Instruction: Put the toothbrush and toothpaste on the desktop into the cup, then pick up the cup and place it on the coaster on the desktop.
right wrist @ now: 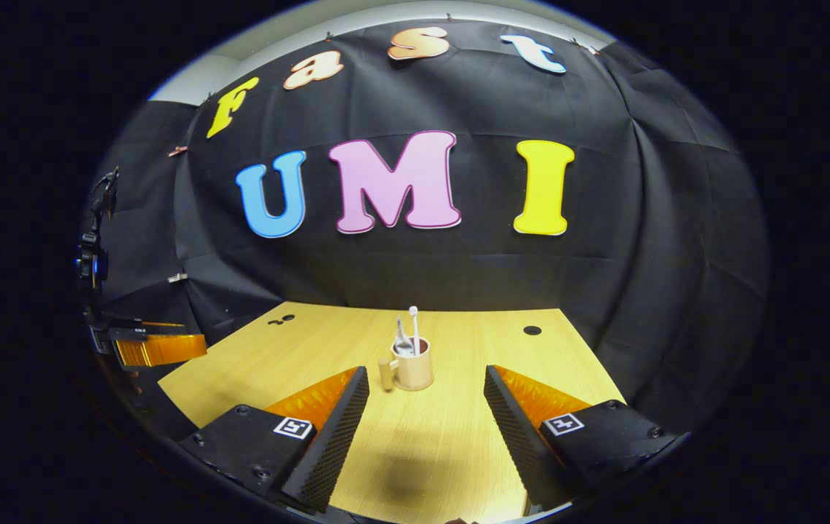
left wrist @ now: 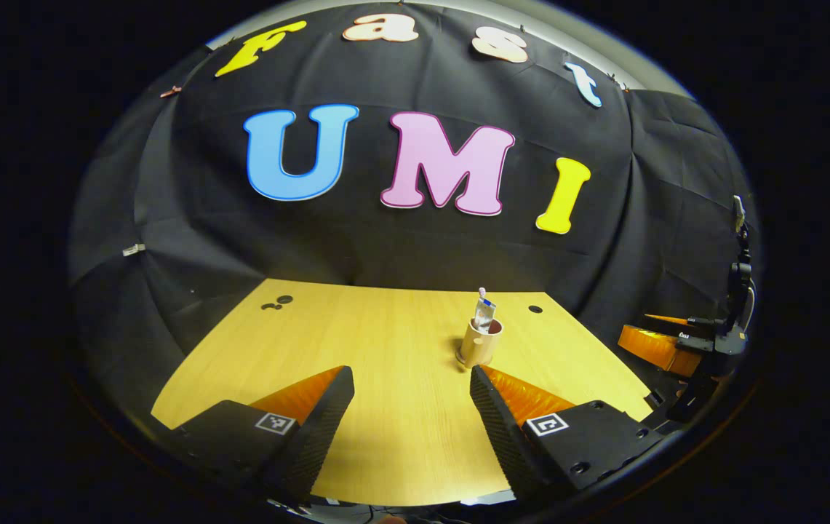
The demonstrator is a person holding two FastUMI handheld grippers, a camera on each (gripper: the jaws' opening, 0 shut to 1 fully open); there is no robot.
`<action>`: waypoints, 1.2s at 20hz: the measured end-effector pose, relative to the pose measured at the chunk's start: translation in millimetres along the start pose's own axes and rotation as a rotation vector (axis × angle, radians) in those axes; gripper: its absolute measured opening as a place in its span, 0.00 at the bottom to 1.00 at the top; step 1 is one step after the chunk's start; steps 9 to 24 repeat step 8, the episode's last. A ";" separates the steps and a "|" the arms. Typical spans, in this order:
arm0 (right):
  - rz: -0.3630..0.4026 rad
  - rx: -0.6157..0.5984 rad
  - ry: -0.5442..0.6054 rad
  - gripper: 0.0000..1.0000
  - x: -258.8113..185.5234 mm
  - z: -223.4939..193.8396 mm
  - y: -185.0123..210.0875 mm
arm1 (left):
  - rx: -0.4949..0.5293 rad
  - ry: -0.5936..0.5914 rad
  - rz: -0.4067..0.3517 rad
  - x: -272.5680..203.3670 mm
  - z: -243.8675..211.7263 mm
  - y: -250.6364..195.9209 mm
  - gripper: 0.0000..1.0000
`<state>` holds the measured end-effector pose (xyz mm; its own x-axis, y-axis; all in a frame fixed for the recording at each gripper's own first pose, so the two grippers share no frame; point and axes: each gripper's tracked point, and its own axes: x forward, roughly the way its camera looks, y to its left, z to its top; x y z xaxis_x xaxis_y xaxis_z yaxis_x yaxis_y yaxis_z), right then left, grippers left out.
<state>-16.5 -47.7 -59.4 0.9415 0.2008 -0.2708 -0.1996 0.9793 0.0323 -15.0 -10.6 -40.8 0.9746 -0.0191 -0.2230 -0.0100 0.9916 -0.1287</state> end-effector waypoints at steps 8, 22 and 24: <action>0.040 -0.015 -0.013 0.98 -61.0 -15.0 44.2 | -0.049 -0.068 0.023 -73.9 -14.1 4.8 0.99; 0.040 -0.015 -0.013 0.98 -61.0 -15.0 44.2 | -0.049 -0.068 0.023 -73.9 -14.1 4.8 0.99; 0.040 -0.015 -0.013 0.98 -61.0 -15.0 44.2 | -0.049 -0.068 0.023 -73.9 -14.1 4.8 0.99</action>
